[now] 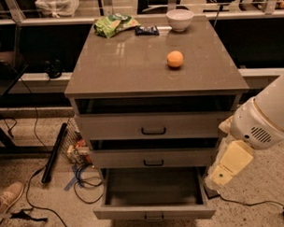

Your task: Close bottom drawer

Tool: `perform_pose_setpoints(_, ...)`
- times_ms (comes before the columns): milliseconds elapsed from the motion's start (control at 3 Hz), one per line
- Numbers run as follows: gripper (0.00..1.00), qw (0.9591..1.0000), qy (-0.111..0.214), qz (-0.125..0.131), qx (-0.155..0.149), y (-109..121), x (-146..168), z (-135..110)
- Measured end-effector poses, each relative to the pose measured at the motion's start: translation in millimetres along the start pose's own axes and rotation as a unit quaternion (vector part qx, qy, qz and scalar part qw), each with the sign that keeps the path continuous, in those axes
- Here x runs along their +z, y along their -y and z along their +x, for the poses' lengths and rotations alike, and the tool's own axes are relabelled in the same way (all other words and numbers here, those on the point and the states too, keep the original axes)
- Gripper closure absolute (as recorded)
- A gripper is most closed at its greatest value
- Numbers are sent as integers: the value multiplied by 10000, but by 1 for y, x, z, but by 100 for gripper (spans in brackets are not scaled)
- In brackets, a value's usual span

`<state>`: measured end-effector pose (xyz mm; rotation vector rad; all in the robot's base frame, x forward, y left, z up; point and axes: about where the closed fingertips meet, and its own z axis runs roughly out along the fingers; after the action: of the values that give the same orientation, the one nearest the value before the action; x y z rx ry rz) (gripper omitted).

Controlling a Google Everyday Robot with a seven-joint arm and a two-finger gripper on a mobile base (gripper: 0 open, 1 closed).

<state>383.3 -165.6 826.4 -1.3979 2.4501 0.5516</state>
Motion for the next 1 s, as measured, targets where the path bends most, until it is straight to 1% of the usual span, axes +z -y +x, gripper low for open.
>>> perform_pose_setpoints(333,0,9992,40,-259,305,11,49,15)
perform_pose_setpoints(667,0,9942,110,-615,873,30,133,43)
perform_pose_setpoints(1000,0,9825,575,-996,1467,59,237,73)
